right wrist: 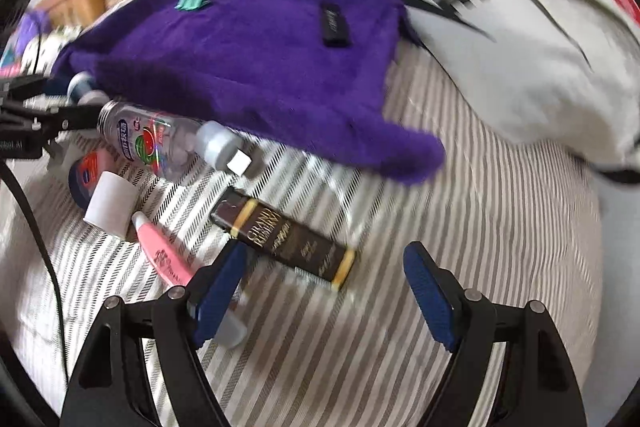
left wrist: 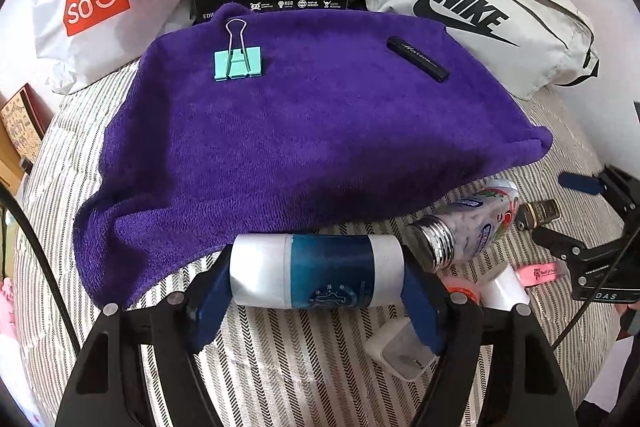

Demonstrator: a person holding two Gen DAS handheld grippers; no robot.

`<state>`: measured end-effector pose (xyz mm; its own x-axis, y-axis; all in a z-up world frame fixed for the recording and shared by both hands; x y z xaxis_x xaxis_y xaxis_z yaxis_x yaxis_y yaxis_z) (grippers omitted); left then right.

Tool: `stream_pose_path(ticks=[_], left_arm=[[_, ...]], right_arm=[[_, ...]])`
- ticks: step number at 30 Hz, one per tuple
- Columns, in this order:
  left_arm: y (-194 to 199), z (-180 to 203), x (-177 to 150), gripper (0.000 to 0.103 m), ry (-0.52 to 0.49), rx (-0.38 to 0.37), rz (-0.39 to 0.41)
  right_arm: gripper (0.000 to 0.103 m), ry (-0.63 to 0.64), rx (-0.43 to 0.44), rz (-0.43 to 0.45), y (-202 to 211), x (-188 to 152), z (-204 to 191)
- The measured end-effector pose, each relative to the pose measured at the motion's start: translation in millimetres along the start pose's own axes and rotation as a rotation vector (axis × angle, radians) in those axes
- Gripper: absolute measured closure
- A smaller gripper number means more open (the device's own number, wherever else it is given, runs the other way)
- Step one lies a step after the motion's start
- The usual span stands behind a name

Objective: Organize rigid objects
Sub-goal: 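Grasp the Grand Reserve box upright with the right tool, then carry the cylinder bottle with the left tool while the right tool carries the box onto the towel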

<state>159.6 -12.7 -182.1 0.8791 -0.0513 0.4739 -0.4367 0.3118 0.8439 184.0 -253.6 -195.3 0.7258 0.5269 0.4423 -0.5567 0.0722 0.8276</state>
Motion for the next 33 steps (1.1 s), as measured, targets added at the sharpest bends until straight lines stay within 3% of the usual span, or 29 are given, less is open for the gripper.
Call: stream_pose_path(ticks=[4, 5, 8, 11, 16, 21, 26, 33], left_arm=[[-0.4, 0.5, -0.5, 0.028, -0.009, 0.004, -0.008], [-0.4, 0.9, -0.4, 0.028, -0.008, 0.003, -0.005], [-1.0, 0.9, -0.2, 0.027, -0.001, -0.002, -0.005], [-0.7, -0.1, -1.2, 0.027, 0.004, -0.007, -0.004], [0.8, 0.1, -2.8, 0.027, 0.005, -0.003, -0.003], [0.5, -0.2, -2.5, 0.027, 0.015, 0.001, -0.001], [2.0, 1.0, -4.7, 0.028, 0.021, 0.0, -0.002], [2.3, 2.4, -5.3, 0.028, 0.004, 0.019, -0.01]], right_arm=[[0.023, 0.083, 0.006, 0.057, -1.7, 9.8, -6.6], [0.028, 0.088, 0.025, 0.058, -2.5, 11.3, -7.1], [0.062, 0.028, 0.162, 0.016, -2.3, 8.5, -2.2], [0.074, -0.051, 0.148, -0.02, -1.0, -1.1, 9.4], [0.076, -0.214, 0.16, -0.108, 3.9, -20.5, 20.7], [0.073, -0.099, 0.1, -0.075, 9.9, -20.0, 0.5], [0.08, -0.13, 0.121, -0.08, 0.5, -10.3, 9.2], [0.079, -0.104, 0.091, -0.068, 2.2, -15.4, 8.5]])
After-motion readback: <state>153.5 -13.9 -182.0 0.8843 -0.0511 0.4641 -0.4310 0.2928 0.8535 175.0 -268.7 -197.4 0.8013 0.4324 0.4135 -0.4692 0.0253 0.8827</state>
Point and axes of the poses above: each gripper's, at about its wrist camera, not at the fingertips, and y roughly against the way its jaws point, z to its right, x to its top, the point moved 4 cm from there along -y, roughly the way its jaws point, and after that the axes turned 14 degrees about -x, right-handed, at the moved point
